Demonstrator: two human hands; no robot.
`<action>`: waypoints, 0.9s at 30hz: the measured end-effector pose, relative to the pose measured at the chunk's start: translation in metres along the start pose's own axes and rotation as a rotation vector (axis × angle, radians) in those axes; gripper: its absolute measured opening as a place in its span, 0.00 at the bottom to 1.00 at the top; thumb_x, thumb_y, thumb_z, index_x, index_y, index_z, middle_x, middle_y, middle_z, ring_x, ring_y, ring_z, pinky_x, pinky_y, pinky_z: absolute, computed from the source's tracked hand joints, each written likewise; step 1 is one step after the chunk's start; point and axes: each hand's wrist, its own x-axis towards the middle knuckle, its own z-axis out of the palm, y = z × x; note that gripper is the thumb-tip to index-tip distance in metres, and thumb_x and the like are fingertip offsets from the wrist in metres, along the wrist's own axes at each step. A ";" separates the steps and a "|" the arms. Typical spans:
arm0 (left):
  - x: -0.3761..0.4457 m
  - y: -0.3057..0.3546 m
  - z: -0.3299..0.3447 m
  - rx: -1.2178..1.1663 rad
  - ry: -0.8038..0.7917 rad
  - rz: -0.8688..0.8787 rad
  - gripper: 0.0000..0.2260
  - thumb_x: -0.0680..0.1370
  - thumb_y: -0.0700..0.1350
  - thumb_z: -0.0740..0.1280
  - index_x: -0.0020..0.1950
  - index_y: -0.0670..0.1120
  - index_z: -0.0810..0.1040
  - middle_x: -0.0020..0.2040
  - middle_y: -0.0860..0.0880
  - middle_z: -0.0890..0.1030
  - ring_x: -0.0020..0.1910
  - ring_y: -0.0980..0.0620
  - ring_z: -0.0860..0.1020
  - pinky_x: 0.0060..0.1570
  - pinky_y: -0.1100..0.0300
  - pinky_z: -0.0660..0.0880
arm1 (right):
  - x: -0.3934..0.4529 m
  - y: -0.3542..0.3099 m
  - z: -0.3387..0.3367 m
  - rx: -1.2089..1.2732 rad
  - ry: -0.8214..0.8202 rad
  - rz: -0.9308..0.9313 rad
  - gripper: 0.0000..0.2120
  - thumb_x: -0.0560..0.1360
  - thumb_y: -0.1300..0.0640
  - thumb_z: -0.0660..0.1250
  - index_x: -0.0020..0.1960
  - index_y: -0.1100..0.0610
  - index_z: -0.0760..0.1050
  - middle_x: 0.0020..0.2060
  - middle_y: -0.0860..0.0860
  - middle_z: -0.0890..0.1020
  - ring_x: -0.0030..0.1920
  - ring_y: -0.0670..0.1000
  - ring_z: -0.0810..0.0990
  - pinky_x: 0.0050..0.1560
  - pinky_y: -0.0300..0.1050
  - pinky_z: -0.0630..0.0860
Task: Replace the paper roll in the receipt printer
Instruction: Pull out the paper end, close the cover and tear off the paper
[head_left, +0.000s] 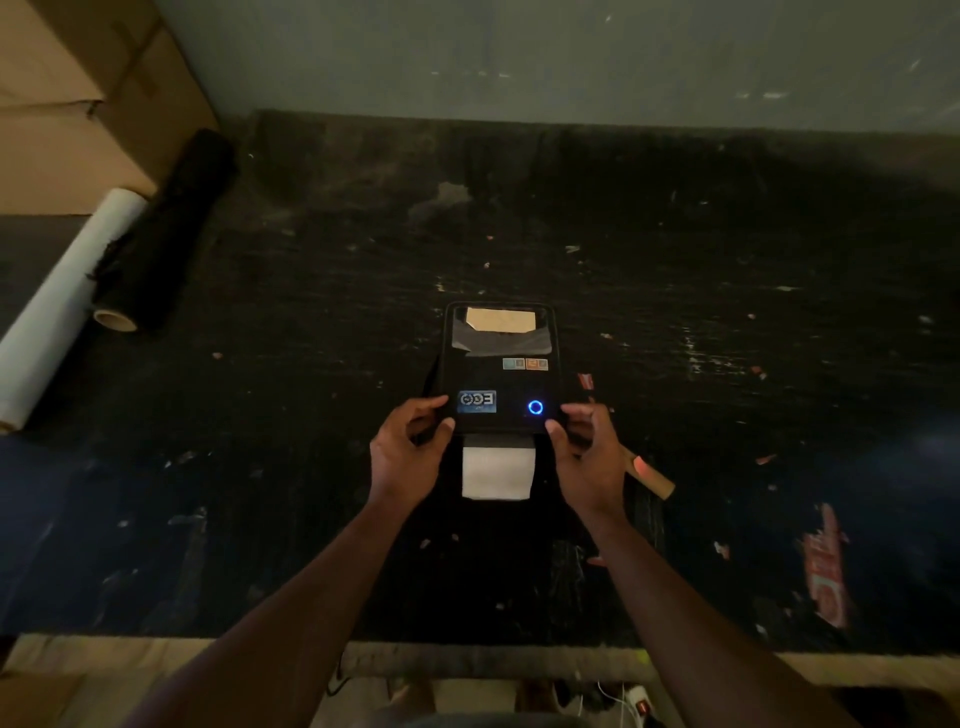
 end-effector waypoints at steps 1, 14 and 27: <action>0.000 0.000 0.000 0.002 0.004 0.000 0.16 0.79 0.44 0.74 0.65 0.54 0.80 0.65 0.53 0.82 0.59 0.61 0.81 0.49 0.77 0.74 | 0.000 0.000 0.000 -0.001 0.001 0.007 0.15 0.78 0.56 0.73 0.59 0.42 0.74 0.56 0.43 0.82 0.57 0.41 0.81 0.56 0.44 0.82; -0.001 0.006 0.000 0.038 -0.002 -0.028 0.16 0.79 0.44 0.73 0.66 0.55 0.79 0.66 0.52 0.82 0.60 0.60 0.80 0.49 0.74 0.72 | 0.000 -0.001 0.003 -0.037 0.017 0.021 0.15 0.78 0.55 0.73 0.61 0.44 0.74 0.56 0.42 0.81 0.57 0.44 0.82 0.57 0.54 0.84; -0.003 0.008 0.000 0.007 -0.006 -0.025 0.16 0.79 0.42 0.73 0.67 0.52 0.80 0.65 0.51 0.83 0.59 0.60 0.80 0.51 0.74 0.73 | -0.004 -0.005 0.003 -0.040 0.033 -0.013 0.14 0.78 0.57 0.73 0.62 0.49 0.76 0.57 0.46 0.82 0.58 0.46 0.82 0.60 0.52 0.83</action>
